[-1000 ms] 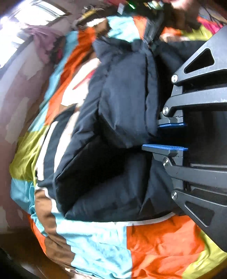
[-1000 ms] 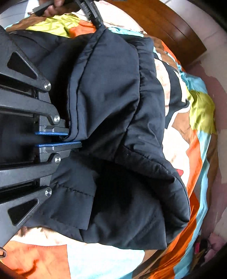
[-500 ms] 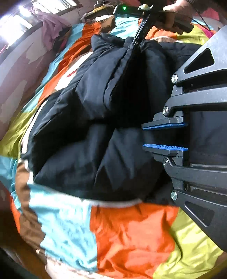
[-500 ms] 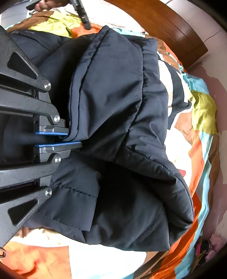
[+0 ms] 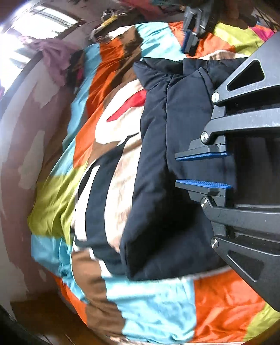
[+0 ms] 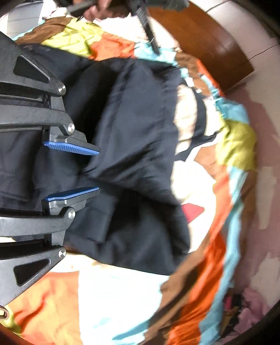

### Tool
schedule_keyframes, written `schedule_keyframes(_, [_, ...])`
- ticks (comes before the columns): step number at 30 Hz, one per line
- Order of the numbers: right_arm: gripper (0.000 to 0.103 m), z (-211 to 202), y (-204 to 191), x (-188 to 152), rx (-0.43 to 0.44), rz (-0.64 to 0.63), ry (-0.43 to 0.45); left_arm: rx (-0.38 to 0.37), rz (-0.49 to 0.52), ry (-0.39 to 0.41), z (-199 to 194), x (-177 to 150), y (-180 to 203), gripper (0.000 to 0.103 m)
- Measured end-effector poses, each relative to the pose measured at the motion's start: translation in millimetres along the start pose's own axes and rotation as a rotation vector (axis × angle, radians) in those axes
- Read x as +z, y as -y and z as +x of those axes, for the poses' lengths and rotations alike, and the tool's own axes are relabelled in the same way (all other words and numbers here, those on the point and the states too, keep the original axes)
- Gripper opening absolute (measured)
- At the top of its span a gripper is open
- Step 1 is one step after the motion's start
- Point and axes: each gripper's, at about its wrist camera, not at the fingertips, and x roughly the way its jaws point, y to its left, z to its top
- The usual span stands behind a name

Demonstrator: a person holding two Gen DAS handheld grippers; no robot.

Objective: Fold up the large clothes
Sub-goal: 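Fold the held collar end over the jacket body toward the hem with both tools, then open both tools to release the folded collar end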

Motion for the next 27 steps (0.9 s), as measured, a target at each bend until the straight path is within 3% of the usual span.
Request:
schedule_keyframes(5, [0.031,30,-19,24,0.072,0.01,0.063,0.028,-0.01,-0.055,38,-14,-4,0.014])
schedule_keyframes(9, [0.031,70,-15,13,0.033,0.021,0.013,0.042,-0.014,-0.081,55,-27,-12,0.014])
schedule_keyframes(11, [0.031,90,-7,2,0.02,0.02,-0.003,0.058,0.029,-0.076,63,-32,-11,0.014])
schedule_keyframes(15, [0.031,102,-9,-4,-0.012,-0.023,-0.001,0.093,0.091,-0.062,77,-41,-6,0.015])
schedule_keyframes(27, [0.031,125,-13,-13,-0.058,-0.046,-0.049,0.11,0.097,-0.081,89,-52,-7,0.015])
